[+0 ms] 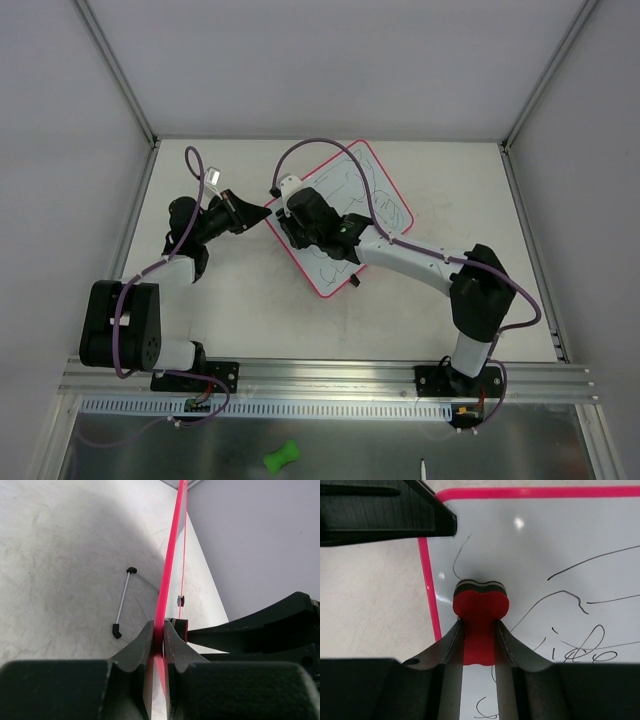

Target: Erase the whiteboard

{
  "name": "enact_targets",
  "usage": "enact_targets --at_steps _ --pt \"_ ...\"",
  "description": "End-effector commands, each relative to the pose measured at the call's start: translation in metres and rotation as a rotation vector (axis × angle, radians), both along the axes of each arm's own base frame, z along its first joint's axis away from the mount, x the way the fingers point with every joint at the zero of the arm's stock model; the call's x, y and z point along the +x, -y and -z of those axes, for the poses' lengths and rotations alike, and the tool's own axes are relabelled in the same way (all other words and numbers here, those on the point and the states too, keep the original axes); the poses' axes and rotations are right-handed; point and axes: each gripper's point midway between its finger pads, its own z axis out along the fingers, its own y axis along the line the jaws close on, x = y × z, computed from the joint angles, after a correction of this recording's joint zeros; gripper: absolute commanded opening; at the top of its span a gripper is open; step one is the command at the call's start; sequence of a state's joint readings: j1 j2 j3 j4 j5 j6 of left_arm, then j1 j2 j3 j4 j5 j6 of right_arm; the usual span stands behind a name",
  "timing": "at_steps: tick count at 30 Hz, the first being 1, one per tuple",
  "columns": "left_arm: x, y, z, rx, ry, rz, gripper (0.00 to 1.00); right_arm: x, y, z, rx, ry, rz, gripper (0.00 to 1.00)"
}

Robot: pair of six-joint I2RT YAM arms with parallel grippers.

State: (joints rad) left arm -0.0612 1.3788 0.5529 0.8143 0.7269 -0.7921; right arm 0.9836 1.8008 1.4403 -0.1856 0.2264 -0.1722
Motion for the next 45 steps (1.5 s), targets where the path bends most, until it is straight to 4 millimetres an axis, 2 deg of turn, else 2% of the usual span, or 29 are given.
enact_targets --at_steps 1,6,10,18,40,45 --pt "-0.008 0.018 -0.033 0.012 0.136 0.082 0.00 -0.022 0.036 0.057 -0.183 -0.118 0.014 0.00" --pt "-0.008 0.018 -0.033 0.013 0.138 0.082 0.00 -0.021 0.031 0.053 -0.170 -0.113 0.009 0.01" --pt "-0.009 0.020 -0.035 0.014 0.144 0.087 0.00 -0.015 0.017 0.036 -0.134 -0.090 -0.001 0.00" --pt "-0.010 0.024 -0.036 0.027 0.154 0.100 0.00 -0.008 -0.004 0.020 -0.100 -0.087 -0.020 0.00" --pt "-0.011 0.032 -0.037 0.033 0.155 0.120 0.00 0.014 -0.026 -0.019 -0.055 -0.018 -0.015 0.00" --pt "-0.012 0.032 -0.037 0.037 0.161 0.122 0.00 0.026 -0.025 -0.018 -0.066 -0.026 0.016 0.00"
